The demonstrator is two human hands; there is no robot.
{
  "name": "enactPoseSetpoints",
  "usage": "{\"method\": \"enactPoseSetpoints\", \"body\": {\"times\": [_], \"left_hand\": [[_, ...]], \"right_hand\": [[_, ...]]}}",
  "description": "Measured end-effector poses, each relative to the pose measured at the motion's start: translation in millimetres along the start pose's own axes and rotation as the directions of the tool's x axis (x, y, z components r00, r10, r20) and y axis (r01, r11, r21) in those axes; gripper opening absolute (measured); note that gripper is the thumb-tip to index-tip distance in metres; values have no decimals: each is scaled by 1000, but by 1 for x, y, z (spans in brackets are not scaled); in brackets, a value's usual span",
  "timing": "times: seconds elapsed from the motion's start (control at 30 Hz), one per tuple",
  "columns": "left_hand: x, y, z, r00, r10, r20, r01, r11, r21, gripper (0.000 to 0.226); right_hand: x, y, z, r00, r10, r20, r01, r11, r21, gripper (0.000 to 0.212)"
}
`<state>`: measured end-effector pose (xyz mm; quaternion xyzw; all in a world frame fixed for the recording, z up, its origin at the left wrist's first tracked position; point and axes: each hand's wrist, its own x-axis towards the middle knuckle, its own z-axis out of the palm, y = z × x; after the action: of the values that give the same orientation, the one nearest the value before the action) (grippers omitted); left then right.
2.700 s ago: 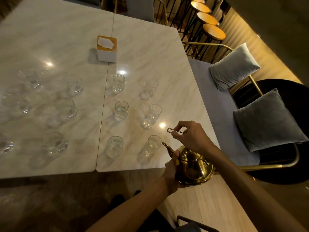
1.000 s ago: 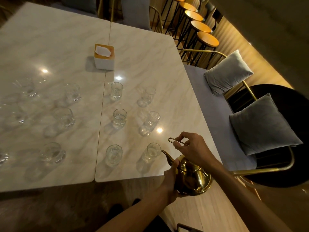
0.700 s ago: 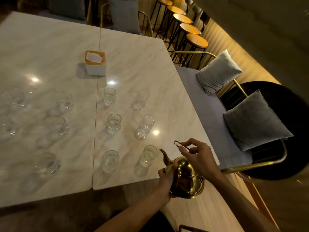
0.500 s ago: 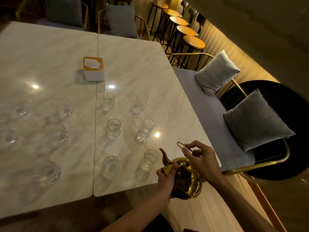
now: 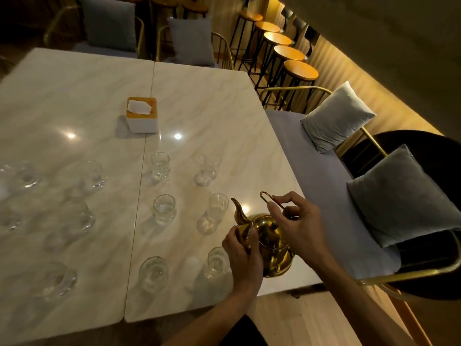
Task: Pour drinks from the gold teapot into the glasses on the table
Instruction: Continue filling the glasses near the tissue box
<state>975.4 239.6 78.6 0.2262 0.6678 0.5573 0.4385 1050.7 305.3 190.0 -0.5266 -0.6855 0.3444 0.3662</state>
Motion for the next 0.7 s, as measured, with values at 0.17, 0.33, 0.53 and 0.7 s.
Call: {"method": "enactPoseSetpoints", "body": {"times": [0.17,0.33,0.53,0.7], "left_hand": [[34,7,31,995,13,-97,-7,998,62,63],[57,13,57,988,-46,-146,39,998,-48,94],[74,2,88,972,-120,-200,95,987,-133,70],[83,-1,98,957,-169,-236,111,964,-241,98]], "right_hand": [[46,9,-7,992,-34,126,30,999,33,13],[85,18,-13,954,-90,285,84,996,34,13],[116,35,-14,905,-108,410,117,993,5,14],[131,47,-9,883,-103,459,118,993,-4,14]]}}
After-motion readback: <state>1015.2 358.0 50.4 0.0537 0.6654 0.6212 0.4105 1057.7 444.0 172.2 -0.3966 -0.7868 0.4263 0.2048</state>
